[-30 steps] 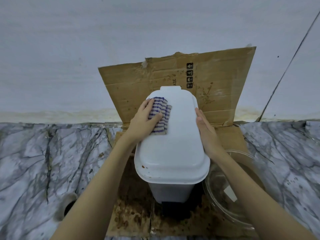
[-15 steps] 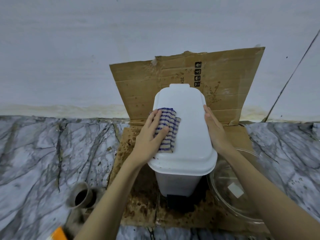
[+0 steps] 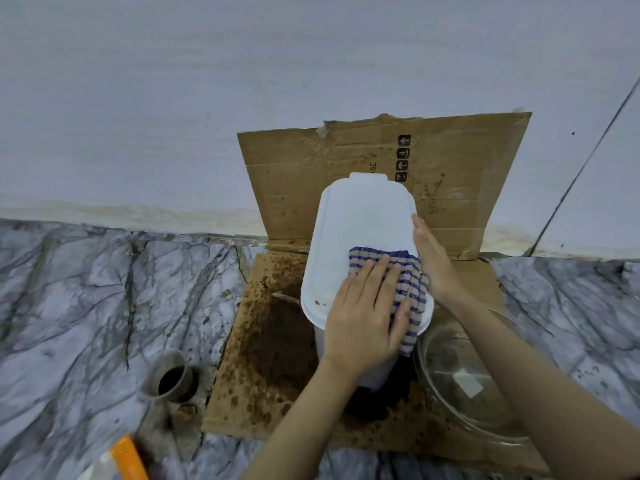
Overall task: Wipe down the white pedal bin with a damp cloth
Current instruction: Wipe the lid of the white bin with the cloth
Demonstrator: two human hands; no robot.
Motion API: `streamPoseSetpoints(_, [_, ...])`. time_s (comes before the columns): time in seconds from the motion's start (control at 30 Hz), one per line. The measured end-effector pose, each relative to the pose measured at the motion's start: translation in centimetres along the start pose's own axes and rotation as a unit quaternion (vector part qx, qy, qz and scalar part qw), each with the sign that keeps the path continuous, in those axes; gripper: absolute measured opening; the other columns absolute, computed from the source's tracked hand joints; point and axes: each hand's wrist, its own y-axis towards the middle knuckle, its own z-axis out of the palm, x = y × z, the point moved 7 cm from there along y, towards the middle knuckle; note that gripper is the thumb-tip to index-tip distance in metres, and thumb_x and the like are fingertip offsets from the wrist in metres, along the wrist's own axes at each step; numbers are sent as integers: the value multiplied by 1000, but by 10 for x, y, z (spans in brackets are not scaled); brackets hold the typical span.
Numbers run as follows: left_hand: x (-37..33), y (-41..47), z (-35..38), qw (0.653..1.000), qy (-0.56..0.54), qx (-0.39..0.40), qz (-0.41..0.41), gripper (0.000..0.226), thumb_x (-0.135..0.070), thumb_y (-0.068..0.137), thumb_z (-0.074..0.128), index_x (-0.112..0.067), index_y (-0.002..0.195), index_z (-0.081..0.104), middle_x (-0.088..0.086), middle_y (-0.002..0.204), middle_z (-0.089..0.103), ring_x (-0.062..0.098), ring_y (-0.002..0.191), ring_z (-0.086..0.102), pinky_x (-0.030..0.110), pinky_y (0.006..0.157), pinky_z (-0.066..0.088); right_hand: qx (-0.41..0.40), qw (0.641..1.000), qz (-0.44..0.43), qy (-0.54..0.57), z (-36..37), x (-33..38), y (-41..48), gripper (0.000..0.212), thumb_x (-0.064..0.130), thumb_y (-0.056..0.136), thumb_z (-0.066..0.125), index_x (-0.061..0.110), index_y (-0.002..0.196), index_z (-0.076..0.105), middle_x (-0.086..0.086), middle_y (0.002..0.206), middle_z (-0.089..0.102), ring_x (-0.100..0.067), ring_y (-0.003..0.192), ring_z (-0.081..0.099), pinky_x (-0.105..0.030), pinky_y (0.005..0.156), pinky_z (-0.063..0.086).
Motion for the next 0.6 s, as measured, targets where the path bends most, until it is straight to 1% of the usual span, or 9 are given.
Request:
streamPoseSetpoints(0.17, [26, -6, -13, 997, -18, -71, 8, 46, -38, 96, 37, -10, 120, 64, 5, 127, 62, 17, 119, 58, 29, 108, 35, -2, 1000, 6, -6, 0, 0, 1, 48, 40, 101, 26, 25, 146, 28, 10, 155, 23, -7, 144, 16, -38, 120, 12])
streamPoseSetpoints(0.2, [34, -8, -17, 996, -37, -85, 5, 45, -37, 97, 37, -10, 121, 64, 4, 128, 62, 17, 120, 57, 30, 109, 35, -2, 1000, 8, -10, 0, 0, 1, 48, 42, 101, 25, 26, 146, 28, 10, 155, 23, -7, 144, 16, -38, 120, 13])
streamPoseSetpoints(0.27, [53, -5, -26, 989, -116, -91, -17, 46, -37, 98, 34, -11, 123, 62, 1, 132, 58, 14, 126, 51, 29, 112, 31, -3, 1000, 9, -22, 0, -1, 2, 48, 43, 101, 24, 28, 146, 27, 10, 156, 22, -8, 144, 14, -39, 120, 12])
streamPoseSetpoints(0.33, [72, 7, -30, 975, -210, -49, -54, 45, -39, 98, 33, -15, 127, 58, -5, 138, 49, 7, 132, 41, 22, 114, 25, -8, 1000, 6, -25, 0, 0, 3, 48, 42, 101, 24, 28, 146, 27, 9, 156, 22, -8, 145, 14, -39, 120, 11])
streamPoseSetpoints(0.37, [79, 16, -28, 968, -239, -14, -70, 45, -40, 97, 34, -18, 130, 55, -8, 141, 45, 4, 134, 36, 19, 114, 22, -11, 1000, 6, -24, -1, 0, 3, 48, 42, 101, 25, 27, 146, 27, 9, 156, 22, -8, 144, 14, -39, 120, 12])
streamPoseSetpoints(0.4, [84, 26, -25, 965, -248, 20, -81, 45, -39, 96, 35, -20, 134, 51, -8, 144, 42, 4, 135, 32, 20, 114, 21, -13, 1000, 5, -24, -1, -1, 3, 48, 42, 101, 25, 27, 146, 28, 9, 155, 23, -8, 144, 14, -39, 120, 12])
streamPoseSetpoints(0.47, [86, 44, -19, 966, -234, 71, -86, 46, -37, 96, 37, -21, 139, 44, -2, 149, 39, 10, 138, 31, 32, 116, 23, -14, 1000, 7, -23, -1, -2, 3, 48, 42, 101, 25, 27, 146, 28, 9, 155, 23, -8, 144, 15, -38, 120, 12])
streamPoseSetpoints(0.53, [81, 53, -17, 965, -230, 85, -90, 42, -33, 99, 40, -22, 138, 44, 0, 150, 37, 16, 142, 27, 44, 116, 23, -12, 1000, 13, -14, -1, -3, 1, 48, 43, 100, 26, 29, 146, 28, 9, 156, 23, -8, 144, 15, -39, 120, 13])
streamPoseSetpoints(0.6, [78, 50, -15, 964, -227, 106, -92, 42, -35, 99, 38, -24, 139, 44, -4, 154, 28, 15, 145, 14, 43, 119, 13, -9, 1000, 10, -13, -1, -2, -1, 48, 44, 100, 26, 30, 146, 27, 10, 155, 23, -8, 144, 15, -40, 120, 13])
